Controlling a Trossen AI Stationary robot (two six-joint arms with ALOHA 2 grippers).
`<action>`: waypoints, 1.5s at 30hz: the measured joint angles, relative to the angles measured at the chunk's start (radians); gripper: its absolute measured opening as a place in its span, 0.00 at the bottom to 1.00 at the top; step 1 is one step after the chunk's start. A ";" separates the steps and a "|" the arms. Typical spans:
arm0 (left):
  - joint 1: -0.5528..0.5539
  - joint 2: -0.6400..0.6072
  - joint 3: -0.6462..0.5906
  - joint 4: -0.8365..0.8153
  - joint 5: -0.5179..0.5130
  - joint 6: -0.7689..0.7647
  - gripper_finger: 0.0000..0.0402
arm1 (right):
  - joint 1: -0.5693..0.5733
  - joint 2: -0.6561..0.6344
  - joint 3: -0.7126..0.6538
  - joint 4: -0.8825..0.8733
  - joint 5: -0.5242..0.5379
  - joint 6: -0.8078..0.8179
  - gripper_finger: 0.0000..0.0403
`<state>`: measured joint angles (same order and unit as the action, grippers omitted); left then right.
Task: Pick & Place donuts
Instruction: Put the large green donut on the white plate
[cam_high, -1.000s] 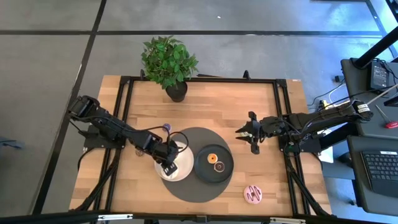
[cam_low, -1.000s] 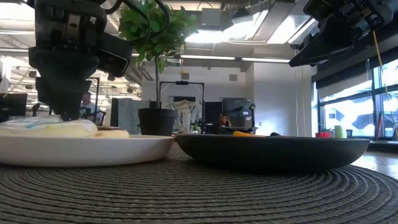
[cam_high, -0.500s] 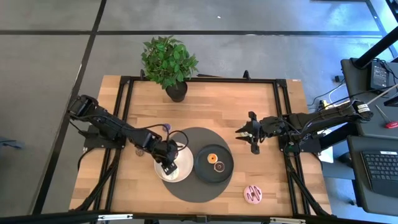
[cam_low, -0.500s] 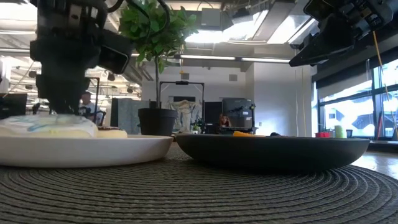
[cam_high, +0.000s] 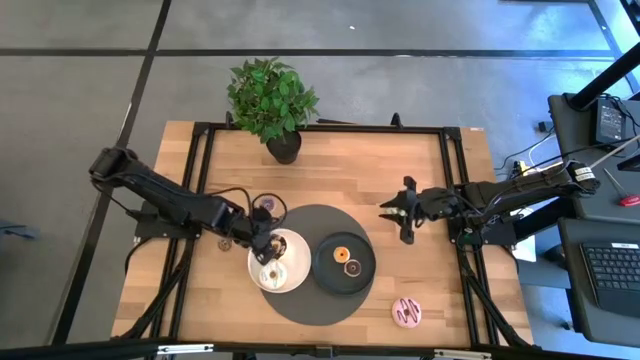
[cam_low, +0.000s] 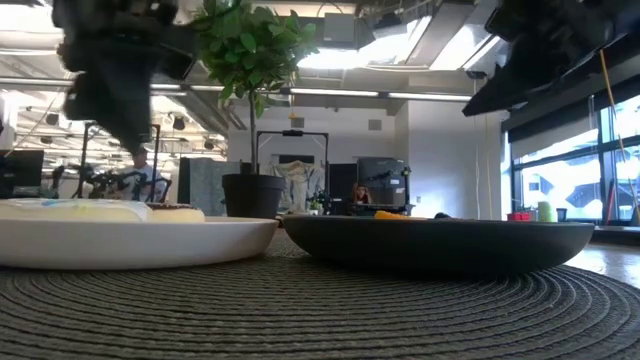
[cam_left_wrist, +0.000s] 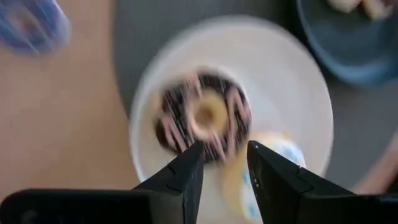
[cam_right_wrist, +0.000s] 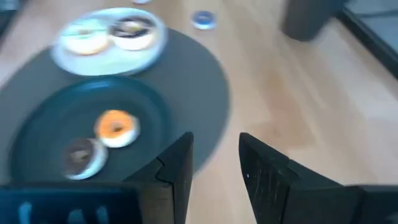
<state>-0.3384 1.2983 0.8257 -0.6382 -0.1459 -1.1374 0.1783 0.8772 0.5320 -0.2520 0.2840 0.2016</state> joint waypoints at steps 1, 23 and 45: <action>0.000 -0.006 0.000 0.003 -0.037 0.022 0.29 | 0.000 0.000 0.000 -0.014 0.021 0.004 0.33; 0.000 -0.006 0.000 0.125 -0.404 0.270 0.30 | -0.193 0.034 0.000 -0.373 0.143 0.401 0.37; 0.000 -0.005 0.000 0.127 -0.429 0.322 0.28 | -0.246 0.323 0.000 -0.415 0.002 0.523 0.39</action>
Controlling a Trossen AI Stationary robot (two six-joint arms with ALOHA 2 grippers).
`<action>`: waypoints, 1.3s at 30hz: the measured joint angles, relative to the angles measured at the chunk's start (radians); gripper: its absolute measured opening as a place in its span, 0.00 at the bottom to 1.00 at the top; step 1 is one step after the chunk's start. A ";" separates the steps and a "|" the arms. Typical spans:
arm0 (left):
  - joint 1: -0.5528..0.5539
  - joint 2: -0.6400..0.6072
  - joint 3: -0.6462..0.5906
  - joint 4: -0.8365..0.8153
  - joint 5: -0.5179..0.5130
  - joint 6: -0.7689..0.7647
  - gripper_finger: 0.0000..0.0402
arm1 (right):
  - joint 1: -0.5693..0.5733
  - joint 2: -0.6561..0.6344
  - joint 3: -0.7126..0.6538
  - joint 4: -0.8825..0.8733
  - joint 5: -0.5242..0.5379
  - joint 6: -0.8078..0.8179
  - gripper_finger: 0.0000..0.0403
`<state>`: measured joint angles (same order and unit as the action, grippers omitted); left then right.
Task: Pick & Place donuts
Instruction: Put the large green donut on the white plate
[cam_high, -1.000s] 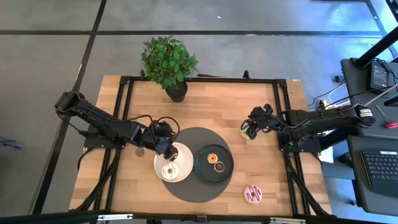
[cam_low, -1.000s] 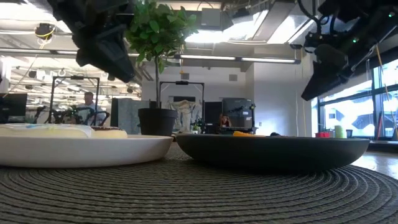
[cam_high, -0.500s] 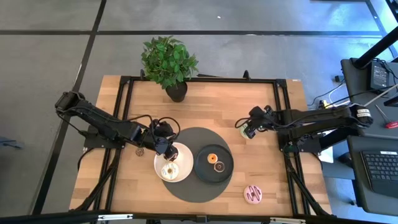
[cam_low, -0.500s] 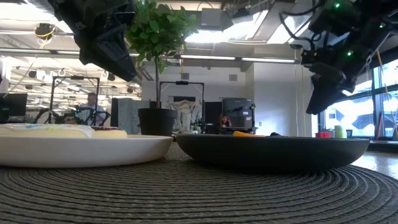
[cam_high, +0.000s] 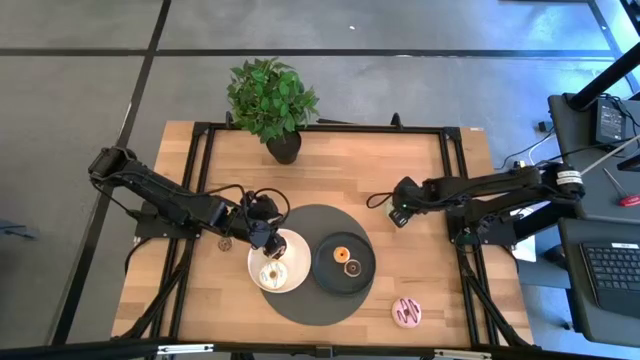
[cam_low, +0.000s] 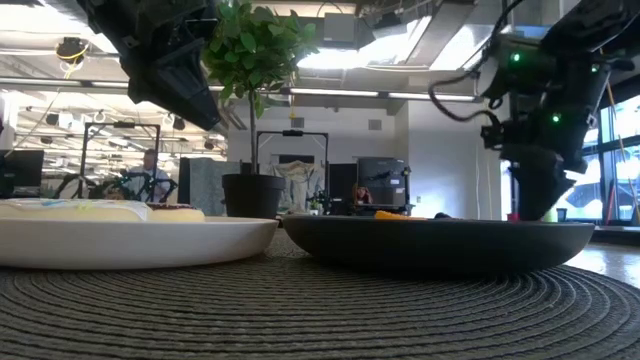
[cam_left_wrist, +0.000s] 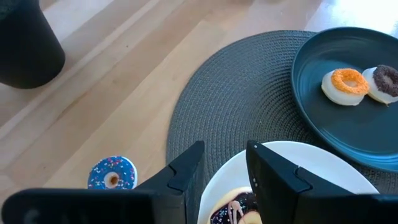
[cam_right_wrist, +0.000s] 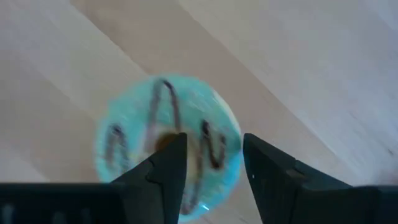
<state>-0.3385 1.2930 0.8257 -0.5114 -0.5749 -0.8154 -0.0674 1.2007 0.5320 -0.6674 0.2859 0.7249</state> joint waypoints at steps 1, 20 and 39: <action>0.000 0.000 0.000 0.000 -0.006 0.000 0.28 | 0.000 0.010 0.000 -0.013 0.001 -0.002 0.38; 0.000 0.011 0.000 0.109 -0.073 0.000 0.29 | -0.001 0.040 0.082 -0.013 0.080 -0.137 0.04; 0.035 0.079 -0.001 0.345 -0.190 0.126 0.24 | 0.066 0.076 0.202 0.587 0.014 -0.588 0.04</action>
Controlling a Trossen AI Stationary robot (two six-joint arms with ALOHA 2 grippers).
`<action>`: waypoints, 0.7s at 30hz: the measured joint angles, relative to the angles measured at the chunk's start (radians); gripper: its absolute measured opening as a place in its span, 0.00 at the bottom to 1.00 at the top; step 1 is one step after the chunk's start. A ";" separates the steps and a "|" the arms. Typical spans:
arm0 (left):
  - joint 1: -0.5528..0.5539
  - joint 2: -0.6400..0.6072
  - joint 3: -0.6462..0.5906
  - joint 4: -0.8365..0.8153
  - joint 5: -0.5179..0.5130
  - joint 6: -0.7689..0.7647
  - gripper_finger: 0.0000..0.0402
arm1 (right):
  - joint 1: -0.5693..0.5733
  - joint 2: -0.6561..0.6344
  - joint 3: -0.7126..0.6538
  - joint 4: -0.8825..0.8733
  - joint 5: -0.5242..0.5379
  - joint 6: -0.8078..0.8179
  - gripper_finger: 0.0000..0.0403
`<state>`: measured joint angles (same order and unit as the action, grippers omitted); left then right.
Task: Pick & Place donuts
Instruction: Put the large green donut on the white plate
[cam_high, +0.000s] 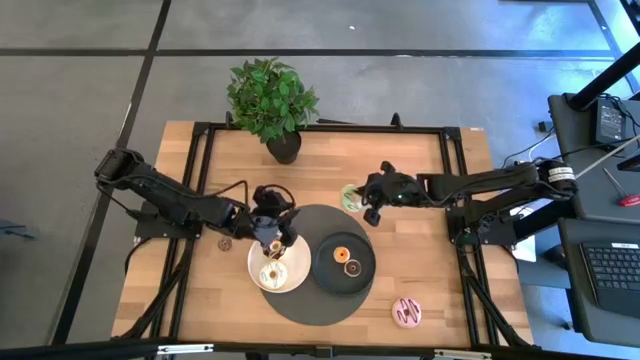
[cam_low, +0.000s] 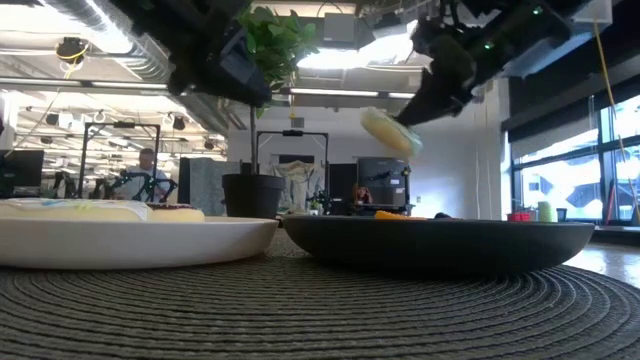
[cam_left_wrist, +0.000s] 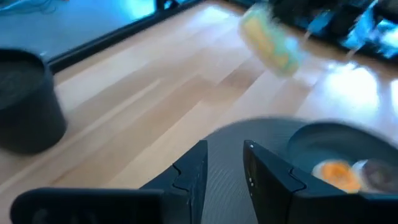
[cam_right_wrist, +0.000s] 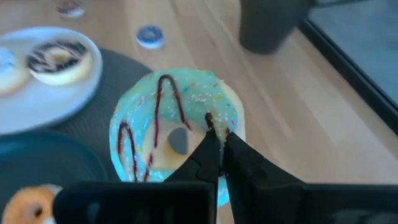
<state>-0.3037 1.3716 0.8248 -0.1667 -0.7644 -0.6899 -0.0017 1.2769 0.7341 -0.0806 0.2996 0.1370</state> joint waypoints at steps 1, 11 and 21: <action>0.006 0.005 0.001 0.033 0.002 0.023 0.24 | 0.000 0.013 0.000 0.030 -0.014 -0.013 0.04; 0.047 0.063 0.001 0.151 0.040 0.127 0.23 | 0.000 0.224 0.127 0.113 -0.001 -0.095 0.04; 0.092 0.144 0.001 0.194 0.053 0.107 0.22 | 0.019 0.409 0.296 0.074 0.170 -0.168 0.04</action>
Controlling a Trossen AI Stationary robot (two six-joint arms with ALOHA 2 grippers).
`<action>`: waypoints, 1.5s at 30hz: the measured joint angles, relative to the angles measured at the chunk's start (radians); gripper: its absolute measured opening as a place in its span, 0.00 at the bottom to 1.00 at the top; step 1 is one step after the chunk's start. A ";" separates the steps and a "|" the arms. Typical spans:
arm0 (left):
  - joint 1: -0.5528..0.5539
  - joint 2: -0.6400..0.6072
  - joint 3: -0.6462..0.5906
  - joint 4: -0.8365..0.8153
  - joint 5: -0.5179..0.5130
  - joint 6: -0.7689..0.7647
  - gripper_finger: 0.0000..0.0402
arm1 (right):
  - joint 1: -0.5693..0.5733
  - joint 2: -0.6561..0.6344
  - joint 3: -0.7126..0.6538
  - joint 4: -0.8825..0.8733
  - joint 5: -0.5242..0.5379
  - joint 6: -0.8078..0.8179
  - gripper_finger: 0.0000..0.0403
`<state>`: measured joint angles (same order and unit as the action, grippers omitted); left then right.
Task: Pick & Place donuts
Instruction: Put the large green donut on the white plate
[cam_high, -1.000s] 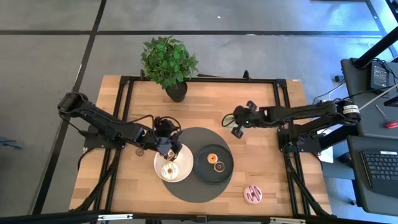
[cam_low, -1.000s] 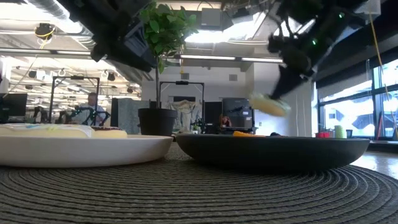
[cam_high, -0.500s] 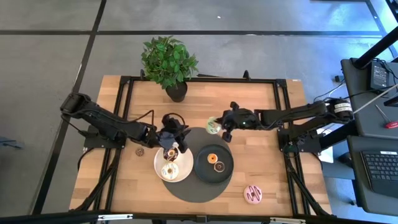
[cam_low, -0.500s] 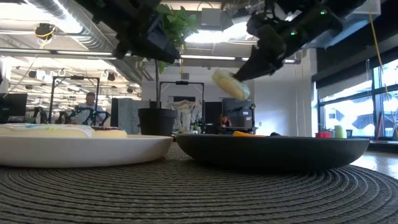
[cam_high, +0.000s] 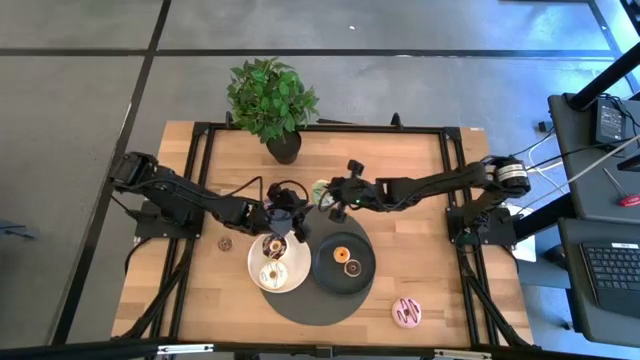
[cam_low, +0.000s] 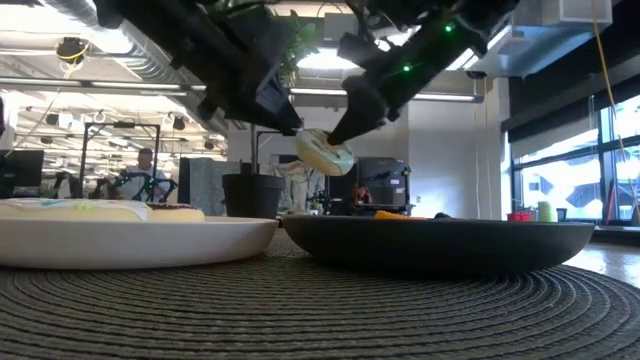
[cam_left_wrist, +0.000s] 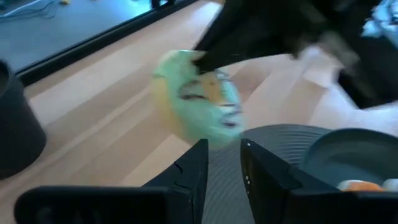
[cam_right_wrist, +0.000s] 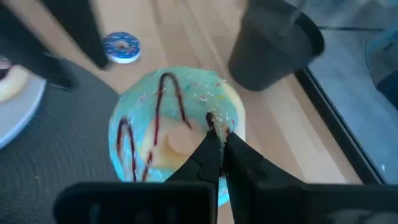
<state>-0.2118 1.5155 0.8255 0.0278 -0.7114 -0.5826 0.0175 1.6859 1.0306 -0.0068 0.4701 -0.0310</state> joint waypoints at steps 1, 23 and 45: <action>0.003 0.003 -0.001 0.001 0.000 -0.010 0.22 | 0.005 0.010 0.011 -0.002 0.000 -0.003 0.04; 0.038 0.009 0.000 -0.034 -0.004 -0.087 0.21 | 0.075 0.027 0.037 0.004 -0.030 -0.024 0.04; 0.038 0.009 0.000 -0.033 0.002 -0.024 0.02 | 0.080 0.026 0.037 0.025 -0.072 -0.018 0.05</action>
<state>-0.1741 1.5246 0.8253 -0.0048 -0.7090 -0.6064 0.0971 1.7119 1.0679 0.0177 0.3977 -0.0490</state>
